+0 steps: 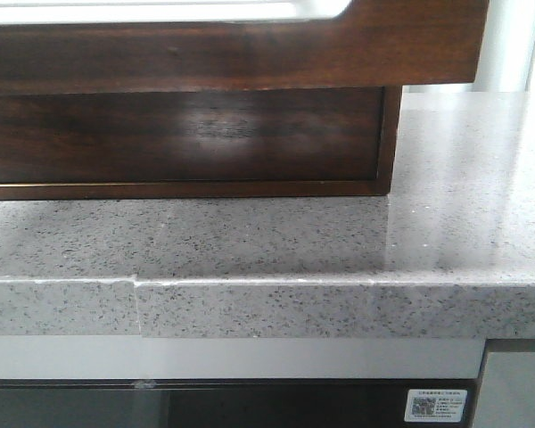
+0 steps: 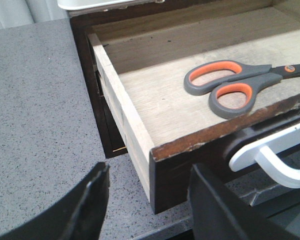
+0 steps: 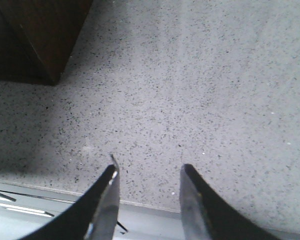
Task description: Put scissors in drawer with both arms
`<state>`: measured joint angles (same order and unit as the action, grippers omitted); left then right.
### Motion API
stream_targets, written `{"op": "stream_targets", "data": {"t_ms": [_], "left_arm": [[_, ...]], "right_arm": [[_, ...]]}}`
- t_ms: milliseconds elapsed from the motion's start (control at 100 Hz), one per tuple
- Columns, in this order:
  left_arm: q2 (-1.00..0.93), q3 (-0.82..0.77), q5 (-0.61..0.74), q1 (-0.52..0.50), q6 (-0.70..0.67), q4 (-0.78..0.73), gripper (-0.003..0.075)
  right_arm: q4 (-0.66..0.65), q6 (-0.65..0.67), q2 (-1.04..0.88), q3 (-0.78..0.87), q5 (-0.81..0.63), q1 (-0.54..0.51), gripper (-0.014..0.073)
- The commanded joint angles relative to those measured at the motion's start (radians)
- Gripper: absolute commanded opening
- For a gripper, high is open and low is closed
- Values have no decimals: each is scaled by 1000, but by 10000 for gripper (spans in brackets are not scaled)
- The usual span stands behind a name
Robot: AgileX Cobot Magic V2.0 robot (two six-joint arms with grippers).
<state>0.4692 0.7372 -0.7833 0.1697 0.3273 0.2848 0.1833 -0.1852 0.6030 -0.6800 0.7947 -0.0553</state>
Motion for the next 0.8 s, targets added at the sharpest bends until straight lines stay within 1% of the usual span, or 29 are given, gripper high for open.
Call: {"op": "stream_targets", "data": {"t_ms": [0,40,70,100,110,120,140,160,170,190,200,210,230,240,250,270,280,320,350,430,550,590,680,790], "left_arm": [[8,31,76,7,-8,18,325],[8,31,76,7,-8,18,301],[8,31,76,7,-8,18,270],[8,31,76,7,-8,18,247],[8,31,76,7,-8,18,223],[8,31,76,7,-8,18,223],[8,31,76,7,-8,18,197],[8,31,76,7,-8,18,162],[8,31,76,7,-8,18,162],[8,31,76,7,-8,18,118],[8,31,76,7,-8,18,118],[8,31,76,7,-8,18,109],[8,31,76,7,-8,18,73],[8,31,76,7,-8,18,73],[8,31,76,7,-8,18,47],[8,31,76,7,-8,18,29],[8,31,76,7,-8,18,12],[8,31,64,7,-8,8,-19],[6,31,55,7,-9,0,-20],[-3,31,62,7,-47,-19,-20],[-47,31,112,7,-180,-104,-20],[-61,31,122,7,-202,-115,-20],[-76,29,126,7,-203,-115,-20],[-73,25,103,7,-203,-76,-20]], "right_arm": [[-17,-9,-10,-24,-69,-7,242],[-18,-9,-10,-24,-69,-7,239],[-18,-9,-10,-24,-67,-7,234],[-18,-9,-10,-24,-67,-7,214],[-18,-9,-10,-24,-67,-7,209],[-18,-9,-10,-24,-67,-7,197],[-18,-9,-10,-24,-67,-7,183],[-18,-9,-10,-24,-67,-7,152],[-18,-9,-10,-24,-67,-7,143],[-18,-9,-10,-24,-67,-7,116],[-18,-9,-10,-24,-67,-7,98],[-18,-9,-10,-24,-67,-7,98],[-18,-9,-10,-24,-67,-7,71],[-18,-9,-10,-24,-69,-7,52],[-18,-9,-10,-24,-69,-7,43],[-18,-9,-10,-24,-72,-7,7],[-18,-9,-10,-24,-72,-7,7],[-18,-9,-10,-24,-79,-7,-50],[-18,-9,-10,-24,-84,-7,-69],[-18,-9,-10,-24,-86,-7,-69],[-21,-9,-10,-24,-90,-7,-69],[-21,-9,-10,-24,-85,-7,-69],[-21,-9,-10,-24,-67,-7,-69],[-21,-9,-10,-24,-67,-7,-69]]}}
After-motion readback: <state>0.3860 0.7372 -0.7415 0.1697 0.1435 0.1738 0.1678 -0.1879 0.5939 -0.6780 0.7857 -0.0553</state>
